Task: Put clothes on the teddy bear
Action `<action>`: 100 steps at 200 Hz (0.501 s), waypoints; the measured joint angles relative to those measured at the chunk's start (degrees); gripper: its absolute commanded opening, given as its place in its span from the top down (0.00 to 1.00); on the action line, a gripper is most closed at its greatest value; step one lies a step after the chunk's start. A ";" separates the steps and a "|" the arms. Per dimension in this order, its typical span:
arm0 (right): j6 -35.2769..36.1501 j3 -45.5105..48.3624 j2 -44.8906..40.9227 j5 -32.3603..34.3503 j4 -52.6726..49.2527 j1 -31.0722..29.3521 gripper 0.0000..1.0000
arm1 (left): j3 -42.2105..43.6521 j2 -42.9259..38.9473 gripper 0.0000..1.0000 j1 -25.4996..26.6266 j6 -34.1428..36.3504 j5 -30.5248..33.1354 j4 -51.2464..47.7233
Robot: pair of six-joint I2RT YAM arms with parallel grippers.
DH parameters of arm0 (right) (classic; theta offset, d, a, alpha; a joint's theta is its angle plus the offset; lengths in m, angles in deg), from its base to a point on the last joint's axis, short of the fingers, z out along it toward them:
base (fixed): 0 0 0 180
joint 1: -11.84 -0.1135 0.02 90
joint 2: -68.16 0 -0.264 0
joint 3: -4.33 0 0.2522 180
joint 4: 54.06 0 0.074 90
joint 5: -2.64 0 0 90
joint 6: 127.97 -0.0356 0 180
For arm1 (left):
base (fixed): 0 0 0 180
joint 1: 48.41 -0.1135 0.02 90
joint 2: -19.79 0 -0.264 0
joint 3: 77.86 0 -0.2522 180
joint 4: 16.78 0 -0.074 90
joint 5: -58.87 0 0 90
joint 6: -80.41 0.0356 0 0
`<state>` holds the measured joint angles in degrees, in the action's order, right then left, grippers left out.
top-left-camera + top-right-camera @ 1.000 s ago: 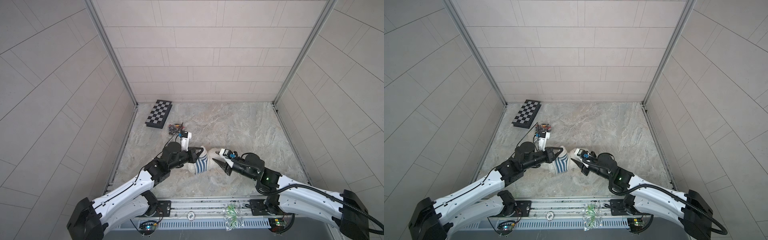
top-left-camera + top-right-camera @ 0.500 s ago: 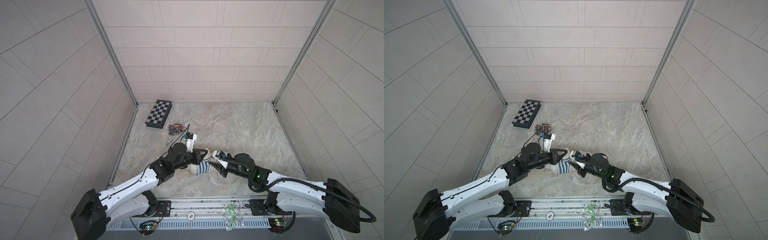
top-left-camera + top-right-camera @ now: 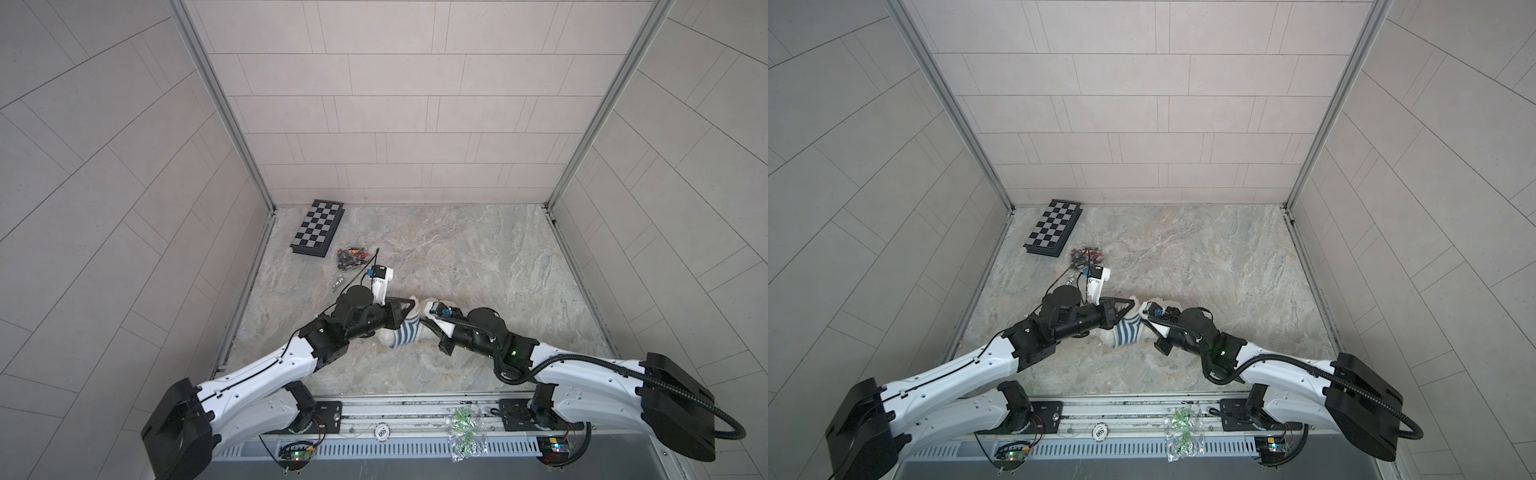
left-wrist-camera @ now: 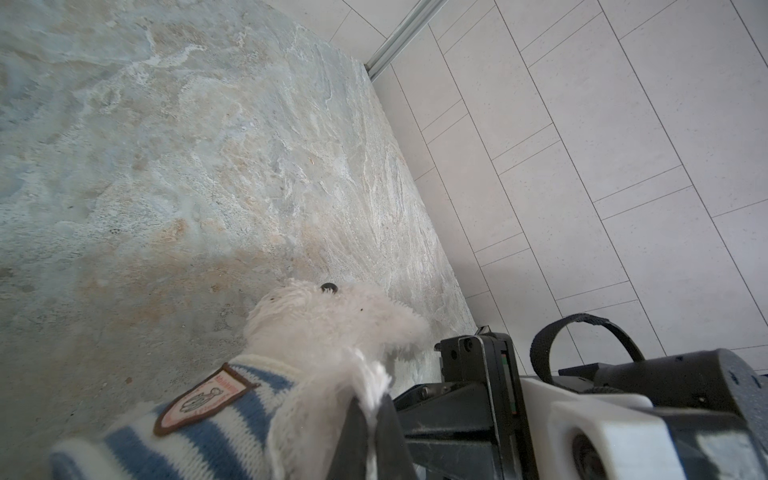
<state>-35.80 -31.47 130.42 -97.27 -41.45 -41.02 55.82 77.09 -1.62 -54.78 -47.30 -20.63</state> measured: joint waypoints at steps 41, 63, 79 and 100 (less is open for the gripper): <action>0.07 0.55 -0.15 0.61 -0.26 0.00 1.00 | 0.00 -0.76 1.00 0.00 0.02 0.00 -0.37; 0.13 0.81 -0.70 1.05 -1.53 0.00 0.92 | 0.00 -1.14 1.00 0.00 0.02 0.02 -0.44; 0.39 0.81 -1.29 1.11 -2.25 0.00 0.76 | 0.00 -1.27 1.00 0.00 0.02 0.02 -0.42; 0.39 0.85 -1.97 1.11 -2.73 0.00 0.67 | 0.00 -1.27 1.00 0.00 0.00 0.00 -0.35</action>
<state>-35.40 -30.62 128.45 -96.16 -44.18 -41.02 55.82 75.82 -1.62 -54.78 -47.30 -20.98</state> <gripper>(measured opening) 0.298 0.054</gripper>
